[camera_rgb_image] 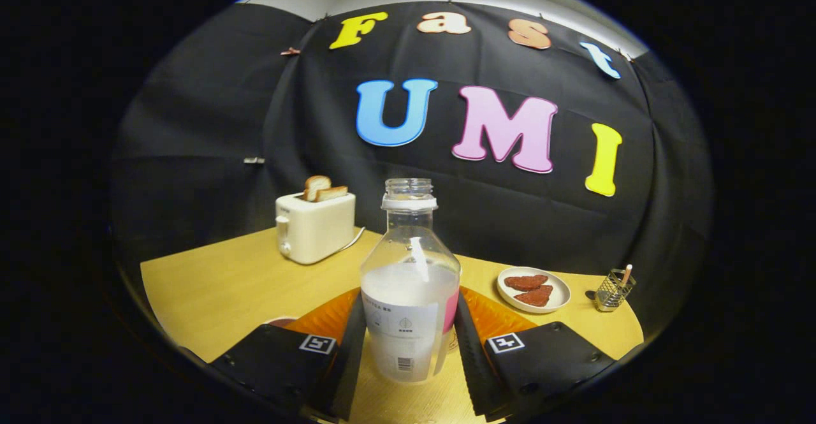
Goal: Take the bottle from table, then pour the juice into the cup, finally place the bottle on the coaster
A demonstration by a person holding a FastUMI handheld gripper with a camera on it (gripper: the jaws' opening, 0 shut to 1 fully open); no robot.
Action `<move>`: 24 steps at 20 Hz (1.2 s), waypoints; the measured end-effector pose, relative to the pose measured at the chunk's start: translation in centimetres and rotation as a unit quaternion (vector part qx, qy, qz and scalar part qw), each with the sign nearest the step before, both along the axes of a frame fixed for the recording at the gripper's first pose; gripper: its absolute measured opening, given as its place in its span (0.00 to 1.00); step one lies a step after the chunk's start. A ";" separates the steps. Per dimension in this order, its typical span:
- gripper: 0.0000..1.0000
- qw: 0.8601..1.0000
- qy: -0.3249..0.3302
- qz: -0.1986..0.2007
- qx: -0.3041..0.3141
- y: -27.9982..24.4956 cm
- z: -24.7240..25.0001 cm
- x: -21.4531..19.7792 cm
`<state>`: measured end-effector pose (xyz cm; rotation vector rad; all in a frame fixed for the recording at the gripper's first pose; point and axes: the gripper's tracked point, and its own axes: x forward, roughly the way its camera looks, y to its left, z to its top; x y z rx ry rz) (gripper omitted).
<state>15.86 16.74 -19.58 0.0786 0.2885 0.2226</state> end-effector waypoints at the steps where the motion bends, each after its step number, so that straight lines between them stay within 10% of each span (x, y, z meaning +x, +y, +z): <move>1: 0.71 1.000 -0.001 -0.013 0.003 -0.6 -0.3 0.9; 24: 0.73 0.996 0.020 -0.074 0.051 -2.4 -9.7 8.8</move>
